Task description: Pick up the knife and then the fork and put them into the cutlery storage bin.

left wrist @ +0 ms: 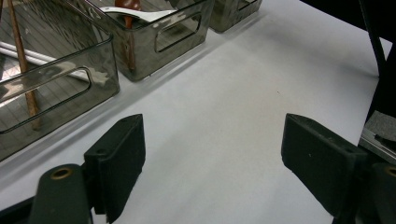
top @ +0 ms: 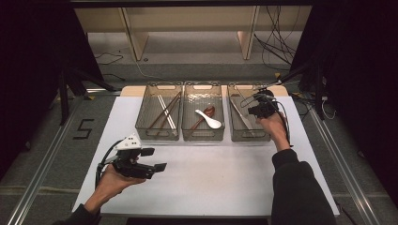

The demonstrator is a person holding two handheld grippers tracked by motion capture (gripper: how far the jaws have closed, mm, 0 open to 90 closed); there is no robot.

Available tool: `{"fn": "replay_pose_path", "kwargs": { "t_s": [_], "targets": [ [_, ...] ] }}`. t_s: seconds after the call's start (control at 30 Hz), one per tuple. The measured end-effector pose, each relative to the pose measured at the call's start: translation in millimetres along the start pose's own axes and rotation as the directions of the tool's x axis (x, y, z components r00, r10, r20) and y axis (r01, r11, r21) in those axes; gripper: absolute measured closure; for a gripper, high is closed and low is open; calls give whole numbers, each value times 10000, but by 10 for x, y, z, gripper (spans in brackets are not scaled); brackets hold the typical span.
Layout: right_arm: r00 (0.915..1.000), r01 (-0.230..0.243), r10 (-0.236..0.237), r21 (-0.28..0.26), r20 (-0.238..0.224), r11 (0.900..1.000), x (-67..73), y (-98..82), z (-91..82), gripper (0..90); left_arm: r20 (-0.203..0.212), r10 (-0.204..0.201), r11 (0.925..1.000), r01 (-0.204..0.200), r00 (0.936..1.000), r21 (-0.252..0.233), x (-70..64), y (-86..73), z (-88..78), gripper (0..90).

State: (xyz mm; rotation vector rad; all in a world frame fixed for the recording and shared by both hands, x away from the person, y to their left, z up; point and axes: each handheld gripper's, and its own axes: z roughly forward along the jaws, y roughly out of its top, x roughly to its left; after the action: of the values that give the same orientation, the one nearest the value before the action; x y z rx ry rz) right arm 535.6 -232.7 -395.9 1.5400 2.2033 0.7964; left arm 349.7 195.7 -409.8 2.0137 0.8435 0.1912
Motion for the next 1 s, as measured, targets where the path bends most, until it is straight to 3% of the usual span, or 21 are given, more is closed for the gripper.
{"fn": "replay_pose_path", "kwargs": {
  "t_s": [0.23,0.37,0.5,0.73,1.0],
  "targets": [
    [9998,30,-35,257,180,9997,16,1,88,859,23,-19,10000,19,10000,14,1,2,-1,213],
    [10000,-21,21,32,78,10000,32,13,83,759,29,-31,10000,31,10000,56,5,-1,1,214],
    [9999,91,-92,-149,-68,9998,43,17,29,721,34,-33,10000,33,10000,63,4,-1,0,214],
    [9981,37,-66,-480,-615,9988,66,-29,-95,615,43,-106,9999,106,9999,0,8,1,0,213],
    [9887,150,-358,-1416,-1453,9898,216,-128,-373,497,80,-165,9999,165,9998,-26,15,2,-6,212]
  ]
}}
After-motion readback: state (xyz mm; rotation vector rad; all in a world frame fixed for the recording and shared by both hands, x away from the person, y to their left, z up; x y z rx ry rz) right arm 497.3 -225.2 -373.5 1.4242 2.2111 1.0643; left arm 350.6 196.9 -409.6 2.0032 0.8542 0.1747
